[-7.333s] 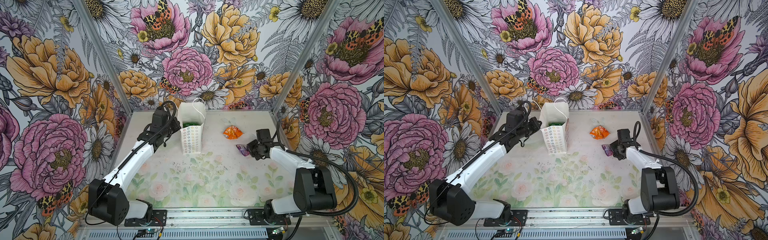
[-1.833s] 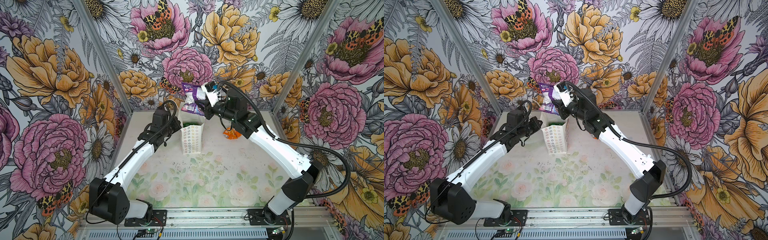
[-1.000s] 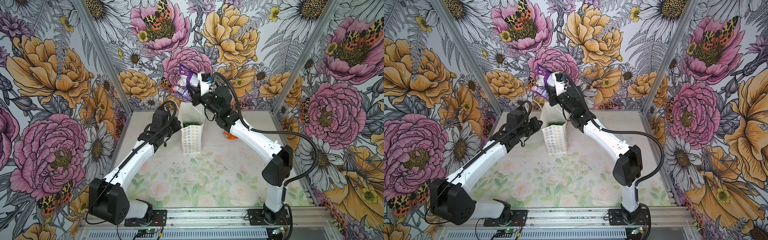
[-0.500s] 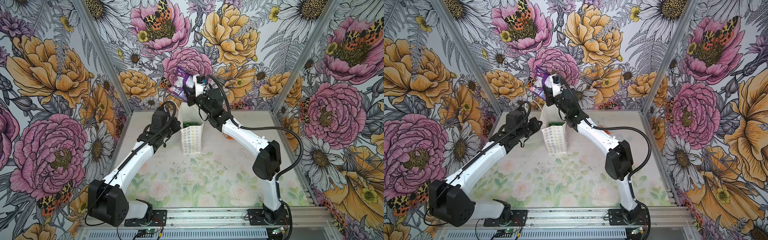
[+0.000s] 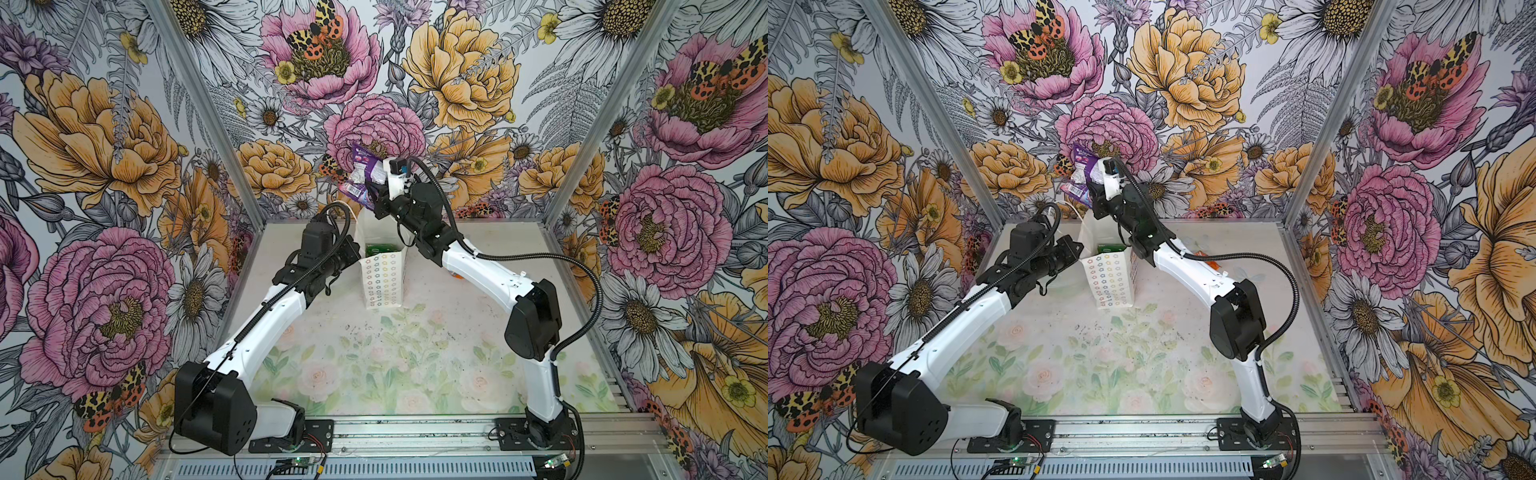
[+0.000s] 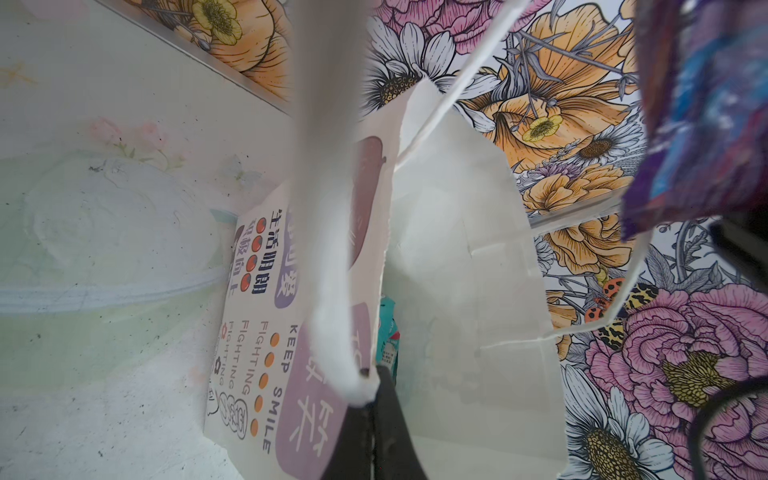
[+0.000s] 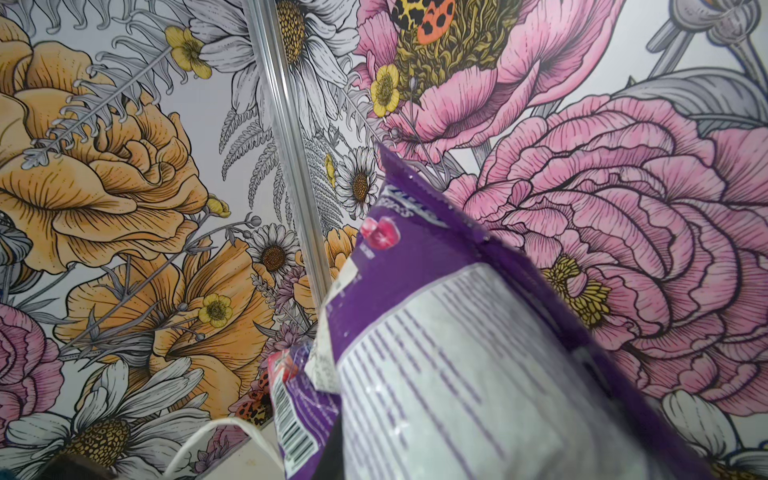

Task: Place the snacks into the paper bag
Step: 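Raise the purple packet above the bag mouth with the right gripper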

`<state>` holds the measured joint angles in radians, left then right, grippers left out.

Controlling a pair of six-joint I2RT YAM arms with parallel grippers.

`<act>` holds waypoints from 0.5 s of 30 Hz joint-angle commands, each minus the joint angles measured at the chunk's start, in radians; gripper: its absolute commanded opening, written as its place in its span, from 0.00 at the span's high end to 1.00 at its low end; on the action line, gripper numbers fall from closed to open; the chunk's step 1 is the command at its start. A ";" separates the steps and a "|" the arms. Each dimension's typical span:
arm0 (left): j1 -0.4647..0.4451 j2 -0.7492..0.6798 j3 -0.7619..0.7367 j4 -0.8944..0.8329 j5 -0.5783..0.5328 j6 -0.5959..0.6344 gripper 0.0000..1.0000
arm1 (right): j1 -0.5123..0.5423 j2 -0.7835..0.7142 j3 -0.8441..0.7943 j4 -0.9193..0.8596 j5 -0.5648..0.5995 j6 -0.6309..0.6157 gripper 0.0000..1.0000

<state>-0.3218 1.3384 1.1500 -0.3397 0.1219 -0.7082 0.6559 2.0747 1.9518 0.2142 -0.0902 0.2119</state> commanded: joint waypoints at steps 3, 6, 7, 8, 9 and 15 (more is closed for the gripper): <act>0.009 -0.016 -0.014 0.007 0.029 -0.008 1.00 | 0.008 -0.078 -0.014 0.017 0.018 -0.038 1.00; 0.009 -0.016 -0.015 0.008 0.030 -0.008 1.00 | 0.008 -0.095 -0.028 -0.005 0.014 -0.052 1.00; 0.008 -0.016 -0.016 0.008 0.030 -0.008 1.00 | 0.009 -0.102 -0.036 -0.007 0.016 -0.057 1.00; 0.009 -0.017 -0.016 0.008 0.030 -0.008 1.00 | 0.008 -0.110 -0.046 -0.010 0.018 -0.063 1.00; 0.009 -0.018 -0.016 0.007 0.031 -0.010 1.00 | 0.009 -0.118 -0.054 -0.014 0.019 -0.069 1.00; 0.007 -0.021 -0.019 0.008 0.029 -0.011 1.00 | 0.008 -0.156 -0.097 -0.066 0.044 -0.137 1.00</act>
<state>-0.3183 1.3388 1.1500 -0.3397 0.1249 -0.7082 0.6559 1.9888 1.8629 0.1390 -0.0719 0.1280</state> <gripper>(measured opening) 0.040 0.009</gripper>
